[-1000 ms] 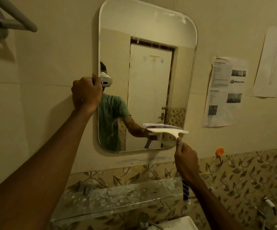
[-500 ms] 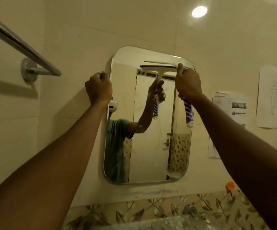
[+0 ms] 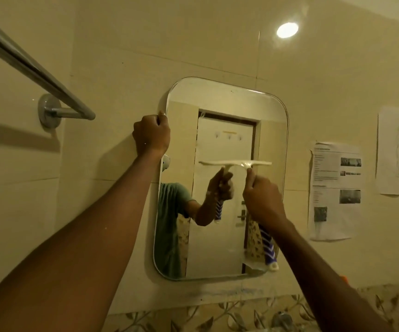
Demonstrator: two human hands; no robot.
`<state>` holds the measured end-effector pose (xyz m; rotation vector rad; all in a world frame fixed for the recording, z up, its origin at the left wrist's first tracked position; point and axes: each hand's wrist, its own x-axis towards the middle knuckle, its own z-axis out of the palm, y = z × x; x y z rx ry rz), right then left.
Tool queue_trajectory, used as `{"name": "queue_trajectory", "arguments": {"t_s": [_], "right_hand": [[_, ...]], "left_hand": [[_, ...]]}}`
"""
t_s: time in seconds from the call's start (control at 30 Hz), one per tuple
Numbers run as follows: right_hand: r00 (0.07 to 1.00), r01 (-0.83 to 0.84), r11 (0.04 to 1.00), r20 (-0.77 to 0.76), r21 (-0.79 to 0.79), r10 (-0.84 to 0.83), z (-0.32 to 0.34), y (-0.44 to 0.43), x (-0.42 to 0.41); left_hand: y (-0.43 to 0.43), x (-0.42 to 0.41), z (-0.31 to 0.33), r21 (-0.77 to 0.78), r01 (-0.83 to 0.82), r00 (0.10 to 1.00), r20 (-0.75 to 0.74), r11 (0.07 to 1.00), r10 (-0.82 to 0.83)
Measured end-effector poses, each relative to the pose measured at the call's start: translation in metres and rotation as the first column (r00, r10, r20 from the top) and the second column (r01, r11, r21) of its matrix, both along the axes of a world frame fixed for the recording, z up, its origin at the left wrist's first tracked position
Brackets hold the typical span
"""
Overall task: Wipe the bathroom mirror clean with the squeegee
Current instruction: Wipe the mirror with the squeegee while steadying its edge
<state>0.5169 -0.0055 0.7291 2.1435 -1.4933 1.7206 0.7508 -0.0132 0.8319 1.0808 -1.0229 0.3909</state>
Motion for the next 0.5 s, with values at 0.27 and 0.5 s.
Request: {"name": "queue_trajectory", "arguments": {"t_s": [0.27, 0.5], "right_hand": [[0.993, 0.057, 0.989, 0.109, -0.137, -0.042, 0.155, 0.003, -0.011], [0.999, 0.037, 0.999, 0.021, 0.015, -0.038, 0.098, 0.002, -0.012]], "left_hand": [[0.0, 0.001, -0.002, 0.008, -0.05, 0.996, 0.076, 0.999, 0.049], [-0.003, 0.003, -0.002, 0.01, -0.039, 0.998, 0.056, 0.999, 0.039]]}}
